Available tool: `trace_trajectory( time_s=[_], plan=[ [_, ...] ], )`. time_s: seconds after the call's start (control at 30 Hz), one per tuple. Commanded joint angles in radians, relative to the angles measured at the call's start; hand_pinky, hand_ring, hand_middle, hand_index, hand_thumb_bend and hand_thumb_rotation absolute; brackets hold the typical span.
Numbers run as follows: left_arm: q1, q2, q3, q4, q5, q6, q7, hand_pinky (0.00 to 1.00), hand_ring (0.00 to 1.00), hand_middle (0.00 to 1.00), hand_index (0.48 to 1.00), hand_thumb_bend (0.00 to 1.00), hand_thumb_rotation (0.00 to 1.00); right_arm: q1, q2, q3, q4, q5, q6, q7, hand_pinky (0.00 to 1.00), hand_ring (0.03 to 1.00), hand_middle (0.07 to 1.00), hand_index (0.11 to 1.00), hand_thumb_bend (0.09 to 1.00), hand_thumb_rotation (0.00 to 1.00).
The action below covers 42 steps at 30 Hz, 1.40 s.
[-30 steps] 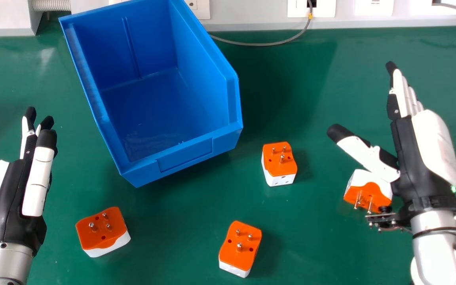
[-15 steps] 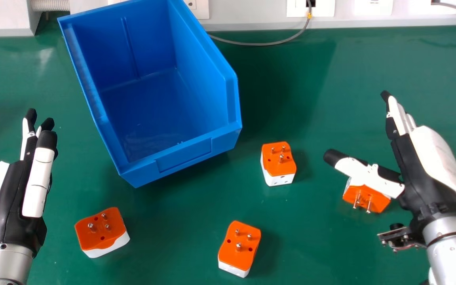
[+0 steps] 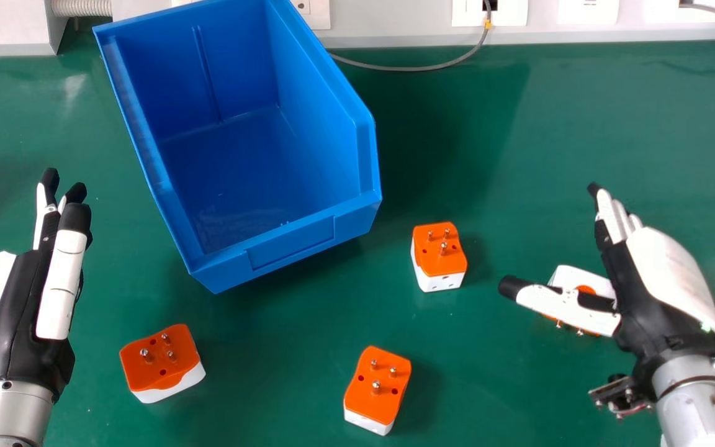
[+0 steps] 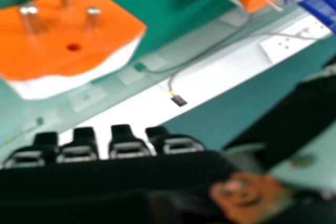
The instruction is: Pick all objects and put in blue box
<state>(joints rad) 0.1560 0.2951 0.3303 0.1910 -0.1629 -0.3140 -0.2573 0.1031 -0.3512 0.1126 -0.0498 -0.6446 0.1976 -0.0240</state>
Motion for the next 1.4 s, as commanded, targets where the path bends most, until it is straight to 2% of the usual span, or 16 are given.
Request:
trace_trajectory(
  time_s=[0.0, 0.2, 0.27, 0.3, 0.37, 0.5, 0.6, 0.73, 0.87, 1.03, 1.37],
  plan=[
    [-0.004, 0.01, 0.004, -0.016, -0.006, -0.011, 0.0, 1.0, 1.0, 1.0, 1.0, 0.77, 1.0, -0.015, -0.016, -0.003, -0.01, -0.023, 0.017, -0.007, 1.0, 1.0, 1.0, 1.0, 0.809, 0.74],
    [-0.003, 0.01, 0.008, -0.017, -0.014, -0.01, -0.006, 1.0, 1.0, 1.0, 1.0, 0.77, 1.0, -0.038, -0.037, 0.022, 0.015, -0.035, 0.056, 0.042, 1.0, 1.0, 1.0, 1.0, 0.834, 0.75],
    [-0.007, 0.009, 0.008, -0.009, -0.016, -0.014, -0.008, 1.0, 1.0, 1.0, 1.0, 0.77, 1.0, -0.052, -0.046, 0.03, 0.035, -0.034, 0.06, 0.056, 1.0, 1.0, 1.0, 1.0, 0.852, 0.76],
    [-0.009, 0.009, 0.008, -0.006, -0.015, -0.017, -0.008, 1.0, 1.0, 1.0, 1.0, 0.77, 1.0, -0.062, -0.049, 0.033, 0.048, -0.035, 0.062, 0.06, 1.0, 1.0, 1.0, 1.0, 0.862, 0.76],
    [-0.008, 0.006, 0.004, -0.015, -0.01, -0.014, -0.004, 1.0, 1.0, 1.0, 1.0, 0.77, 1.0, -0.082, -0.052, 0.038, 0.069, -0.036, 0.07, 0.066, 1.0, 1.0, 1.0, 1.0, 0.864, 0.76],
    [-0.017, 0.006, 0.001, 0.001, -0.007, -0.019, -0.003, 1.0, 1.0, 1.0, 1.0, 0.77, 1.0, -0.138, -0.065, 0.047, 0.106, -0.041, 0.084, 0.08, 1.0, 1.0, 1.0, 1.0, 0.855, 0.75],
    [-0.019, 0.005, 0.0, 0.003, -0.006, -0.022, -0.002, 1.0, 1.0, 1.0, 1.0, 0.77, 1.0, -0.178, -0.082, 0.058, 0.143, -0.047, 0.086, 0.093, 1.0, 1.0, 1.0, 1.0, 0.852, 0.75],
    [-0.016, 0.003, -0.004, -0.005, 0.004, -0.023, 0.005, 1.0, 1.0, 1.0, 1.0, 0.77, 1.0, -0.212, -0.098, 0.073, 0.184, -0.053, 0.105, 0.116, 1.0, 1.0, 1.0, 1.0, 0.853, 0.74],
    [-0.024, 0.005, -0.002, 0.014, -0.001, -0.023, 0.003, 1.0, 1.0, 1.0, 1.0, 0.77, 1.0, -0.241, -0.107, 0.097, 0.204, -0.063, 0.148, 0.144, 1.0, 1.0, 1.0, 1.0, 0.858, 0.73],
    [-0.019, 0.005, -0.001, -0.002, -0.001, -0.018, 0.006, 1.0, 1.0, 1.0, 1.0, 0.77, 1.0, -0.286, -0.121, 0.121, 0.235, -0.061, 0.181, 0.181, 1.0, 1.0, 1.0, 1.0, 0.854, 0.72],
    [-0.019, 0.007, 0.002, 0.006, -0.004, -0.026, 0.001, 1.0, 1.0, 1.0, 1.0, 0.77, 1.0, -0.355, -0.183, 0.177, 0.256, -0.069, 0.235, 0.319, 1.0, 1.0, 1.0, 1.0, 0.861, 0.62]
  ],
)
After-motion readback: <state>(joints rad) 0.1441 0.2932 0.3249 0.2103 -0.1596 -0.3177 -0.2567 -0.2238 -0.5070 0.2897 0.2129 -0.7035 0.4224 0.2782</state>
